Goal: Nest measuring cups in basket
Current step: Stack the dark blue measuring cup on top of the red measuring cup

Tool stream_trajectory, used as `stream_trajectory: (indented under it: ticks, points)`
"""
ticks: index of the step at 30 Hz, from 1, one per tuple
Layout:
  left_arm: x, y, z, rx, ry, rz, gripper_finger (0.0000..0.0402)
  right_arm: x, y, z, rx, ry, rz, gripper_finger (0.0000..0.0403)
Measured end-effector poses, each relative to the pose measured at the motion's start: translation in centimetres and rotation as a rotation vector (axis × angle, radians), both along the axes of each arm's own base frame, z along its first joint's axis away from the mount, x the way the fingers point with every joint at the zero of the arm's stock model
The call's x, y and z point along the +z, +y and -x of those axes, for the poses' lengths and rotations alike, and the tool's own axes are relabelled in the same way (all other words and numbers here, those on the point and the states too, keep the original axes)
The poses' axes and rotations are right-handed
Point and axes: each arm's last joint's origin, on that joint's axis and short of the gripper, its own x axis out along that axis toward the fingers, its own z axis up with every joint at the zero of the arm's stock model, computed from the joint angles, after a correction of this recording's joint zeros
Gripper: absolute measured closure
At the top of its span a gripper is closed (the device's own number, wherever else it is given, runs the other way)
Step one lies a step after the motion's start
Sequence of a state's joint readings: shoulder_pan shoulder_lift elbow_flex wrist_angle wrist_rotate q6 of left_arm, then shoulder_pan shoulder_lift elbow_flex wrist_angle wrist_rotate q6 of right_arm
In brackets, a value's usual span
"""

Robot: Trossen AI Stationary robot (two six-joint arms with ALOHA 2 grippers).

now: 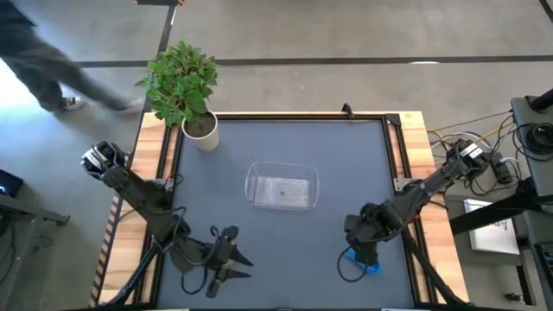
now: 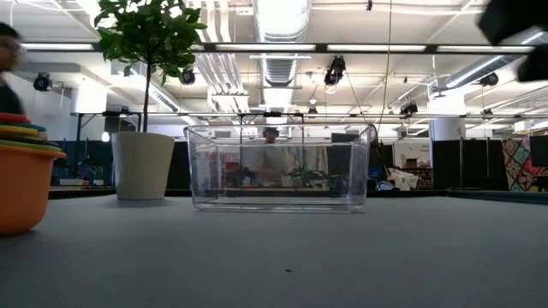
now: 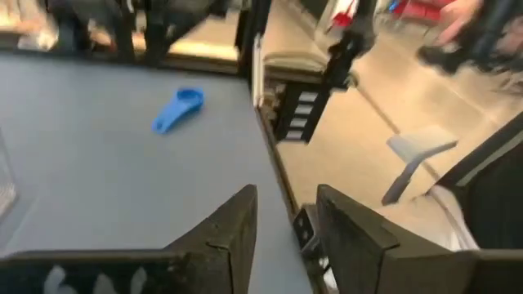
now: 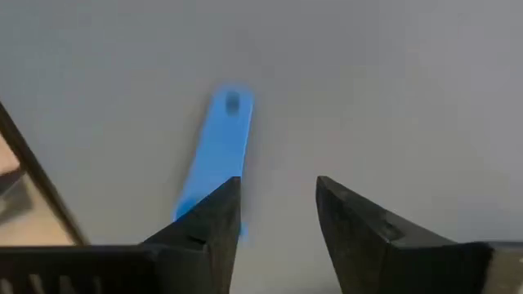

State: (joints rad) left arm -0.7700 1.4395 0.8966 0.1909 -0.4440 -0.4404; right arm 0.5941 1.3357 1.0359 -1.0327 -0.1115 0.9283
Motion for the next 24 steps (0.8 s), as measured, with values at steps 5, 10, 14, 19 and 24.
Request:
stream_trajectory:
  ticks: [5,10,14,19,24]
  points:
    - [-0.9,0.4,0.3,-0.023,-0.09,-0.032,0.0296,-2.2,0.9,1.7,0.001,0.129,-0.055,0.021]
    - [-1.1,0.3,0.0,-0.038,-0.118,-0.088,0.0296,-4.0,1.8,2.2,-0.007,0.155,-0.093,0.018]
    - [-1.1,0.3,-0.1,-0.026,-0.113,-0.06,0.0282,-5.4,2.4,2.0,-0.018,0.125,-0.127,0.0171]
    - [-1.2,0.4,-0.1,-0.024,-0.106,-0.08,0.0229,-7.5,2.4,2.0,-0.023,0.171,-0.082,0.0167]
    - [-1.9,1.0,-0.2,0.07,-0.059,-0.152,0.0192,-8.9,2.5,1.9,-0.001,0.219,-0.051,0.0172]
